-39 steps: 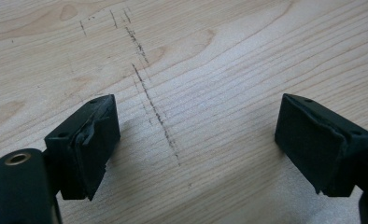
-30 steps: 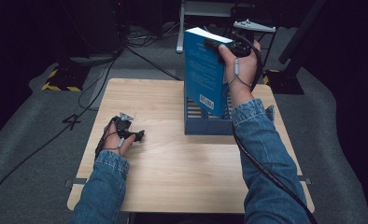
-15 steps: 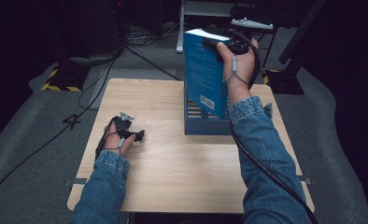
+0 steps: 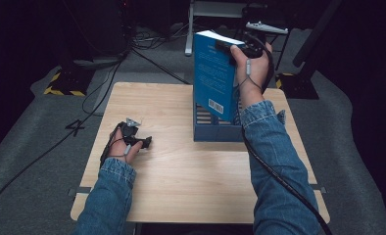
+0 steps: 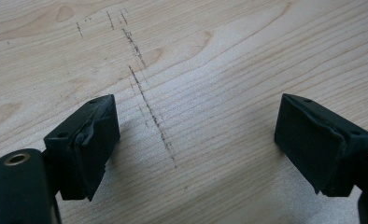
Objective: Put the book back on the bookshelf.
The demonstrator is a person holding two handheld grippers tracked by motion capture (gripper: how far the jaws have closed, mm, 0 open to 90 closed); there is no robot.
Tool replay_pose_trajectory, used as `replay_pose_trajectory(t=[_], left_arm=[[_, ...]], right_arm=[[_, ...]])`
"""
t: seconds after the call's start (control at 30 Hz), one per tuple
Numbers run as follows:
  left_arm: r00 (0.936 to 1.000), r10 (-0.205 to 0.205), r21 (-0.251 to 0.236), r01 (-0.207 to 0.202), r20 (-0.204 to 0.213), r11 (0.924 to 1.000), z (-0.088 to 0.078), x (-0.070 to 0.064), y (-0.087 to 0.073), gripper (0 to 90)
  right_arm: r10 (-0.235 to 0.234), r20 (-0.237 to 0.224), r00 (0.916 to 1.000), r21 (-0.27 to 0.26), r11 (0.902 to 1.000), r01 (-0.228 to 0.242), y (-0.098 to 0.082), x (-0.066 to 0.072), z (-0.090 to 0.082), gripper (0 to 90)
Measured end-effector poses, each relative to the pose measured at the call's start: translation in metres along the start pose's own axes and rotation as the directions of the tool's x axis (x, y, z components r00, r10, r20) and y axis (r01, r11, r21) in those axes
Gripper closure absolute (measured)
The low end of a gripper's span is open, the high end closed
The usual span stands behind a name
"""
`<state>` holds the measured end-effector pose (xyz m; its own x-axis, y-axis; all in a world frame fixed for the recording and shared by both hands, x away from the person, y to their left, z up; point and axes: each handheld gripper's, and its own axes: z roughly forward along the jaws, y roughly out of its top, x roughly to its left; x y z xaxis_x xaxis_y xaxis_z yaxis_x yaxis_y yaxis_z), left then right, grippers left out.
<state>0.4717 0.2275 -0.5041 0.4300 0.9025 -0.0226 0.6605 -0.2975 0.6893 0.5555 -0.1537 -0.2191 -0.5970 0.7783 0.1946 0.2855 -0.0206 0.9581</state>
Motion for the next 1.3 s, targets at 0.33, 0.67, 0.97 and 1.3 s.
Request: replay_pose_trajectory(t=[0.33,0.67,0.97,1.3], left_arm=[[1.0,0.0,0.002,0.0,-0.004,1.0,0.0,0.0,0.0,14.4],[1.0,-0.001,0.002,0.001,-0.004,1.0,0.0,-0.001,0.0,14.4],[1.0,0.001,0.002,-0.001,-0.002,1.0,0.0,-0.001,0.001,14.4],[1.0,0.003,0.002,-0.003,-0.002,1.0,0.001,-0.003,0.001,14.4]], right_arm=[[0.04,0.085,0.9956,-0.014,0.9991,-0.039,-0.011,-0.019,0.007,60.7],[0.028,0.166,0.9857,-0.052,0.9985,-0.02,-0.011,-0.006,0.04,60.5],[0.007,0.218,0.9759,-0.062,0.9981,0.006,-0.03,-0.005,0.069,60.0],[-0.009,0.231,0.973,-0.053,0.9983,0.022,-0.04,0.004,0.076,59.5]])
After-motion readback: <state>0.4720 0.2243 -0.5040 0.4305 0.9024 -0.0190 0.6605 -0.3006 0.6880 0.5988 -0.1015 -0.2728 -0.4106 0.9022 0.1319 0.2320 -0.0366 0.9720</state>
